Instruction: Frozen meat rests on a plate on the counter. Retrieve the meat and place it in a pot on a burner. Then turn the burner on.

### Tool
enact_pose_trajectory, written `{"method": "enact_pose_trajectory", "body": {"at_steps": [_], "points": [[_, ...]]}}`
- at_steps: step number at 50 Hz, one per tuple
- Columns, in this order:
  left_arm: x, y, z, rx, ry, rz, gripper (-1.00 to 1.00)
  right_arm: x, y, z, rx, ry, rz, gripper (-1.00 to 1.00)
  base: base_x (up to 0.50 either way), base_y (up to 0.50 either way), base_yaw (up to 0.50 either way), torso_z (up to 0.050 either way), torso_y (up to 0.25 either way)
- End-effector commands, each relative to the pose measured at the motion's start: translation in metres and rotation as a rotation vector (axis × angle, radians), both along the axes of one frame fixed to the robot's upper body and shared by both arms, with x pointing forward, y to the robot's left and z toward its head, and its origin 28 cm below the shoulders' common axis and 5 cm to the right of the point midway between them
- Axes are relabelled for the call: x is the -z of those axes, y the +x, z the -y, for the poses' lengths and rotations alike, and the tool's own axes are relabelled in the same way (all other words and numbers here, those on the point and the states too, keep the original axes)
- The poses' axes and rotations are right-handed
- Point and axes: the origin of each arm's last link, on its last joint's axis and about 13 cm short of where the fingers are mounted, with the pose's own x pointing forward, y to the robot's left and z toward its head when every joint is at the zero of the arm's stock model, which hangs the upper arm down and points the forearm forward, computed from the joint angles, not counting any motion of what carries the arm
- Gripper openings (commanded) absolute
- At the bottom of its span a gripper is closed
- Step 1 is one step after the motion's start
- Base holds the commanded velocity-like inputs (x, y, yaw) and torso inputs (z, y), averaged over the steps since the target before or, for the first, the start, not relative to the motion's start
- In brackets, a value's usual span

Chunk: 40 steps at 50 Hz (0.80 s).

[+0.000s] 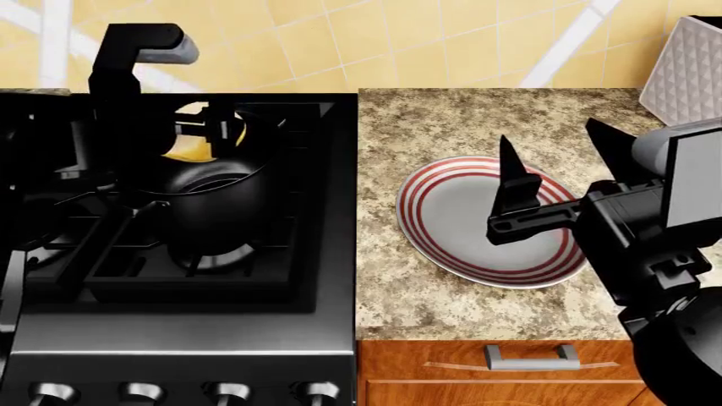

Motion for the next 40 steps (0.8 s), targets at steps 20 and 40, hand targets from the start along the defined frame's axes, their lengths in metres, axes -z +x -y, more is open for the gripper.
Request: {"method": "enact_pose_trajectory", "body": {"at_steps": [20,40], "points": [[-0.006,-0.005,-0.002,-0.012,0.001,0.021,1.00,-0.004,-0.002,-0.001,-0.002,-0.002,0.011,1.00,0.00,0.00,0.00,0.000,0.000],[-0.037,-0.042,-0.001,-0.032,-0.020,0.376,1.00,-0.006,-0.003,-0.001,0.006,-0.006,0.033,1.00,0.00,0.00,0.00,0.000,0.000]]}}
